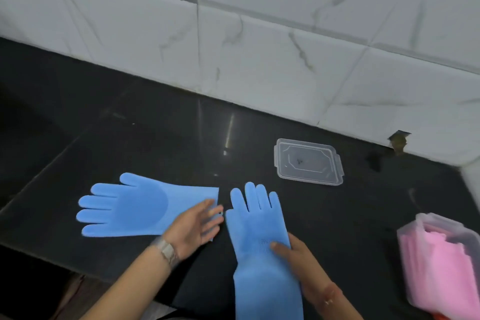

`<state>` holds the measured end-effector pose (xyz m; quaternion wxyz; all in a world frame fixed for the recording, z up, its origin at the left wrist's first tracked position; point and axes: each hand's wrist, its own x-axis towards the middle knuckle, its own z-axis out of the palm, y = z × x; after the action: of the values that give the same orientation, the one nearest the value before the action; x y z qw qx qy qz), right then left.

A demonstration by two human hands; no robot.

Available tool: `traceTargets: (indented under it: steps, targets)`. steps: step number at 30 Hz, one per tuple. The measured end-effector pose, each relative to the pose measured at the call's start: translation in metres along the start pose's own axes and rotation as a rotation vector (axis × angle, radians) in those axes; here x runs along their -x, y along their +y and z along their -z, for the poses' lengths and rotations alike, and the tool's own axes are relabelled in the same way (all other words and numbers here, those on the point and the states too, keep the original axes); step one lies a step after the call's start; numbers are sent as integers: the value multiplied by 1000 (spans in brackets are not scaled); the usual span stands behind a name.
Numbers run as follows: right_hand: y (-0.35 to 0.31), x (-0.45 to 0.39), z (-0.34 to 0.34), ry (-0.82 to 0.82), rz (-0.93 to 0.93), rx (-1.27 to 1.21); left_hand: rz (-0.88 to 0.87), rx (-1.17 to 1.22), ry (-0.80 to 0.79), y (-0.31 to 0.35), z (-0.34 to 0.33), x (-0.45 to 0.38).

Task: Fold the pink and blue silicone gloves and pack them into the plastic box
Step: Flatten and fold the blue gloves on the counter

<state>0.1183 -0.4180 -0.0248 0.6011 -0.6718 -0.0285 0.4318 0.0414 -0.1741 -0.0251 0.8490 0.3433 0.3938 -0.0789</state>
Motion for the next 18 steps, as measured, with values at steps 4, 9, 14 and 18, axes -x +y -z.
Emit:
traceTargets:
  steps: [4,9,14,18]
  targets:
    - [31,7,30,131,-60,-36,-53,-305,13,-41,-8,-7]
    - [44,10,38,283,-56,-95,-289,-836,-28,-61,-34,-7]
    - [42,3,36,378,-47,-109,-477,-1080,-31,-71,-53,-22]
    - [37,-5,37,434,-21,-128,-525,-1138,0,-75,-63,-37]
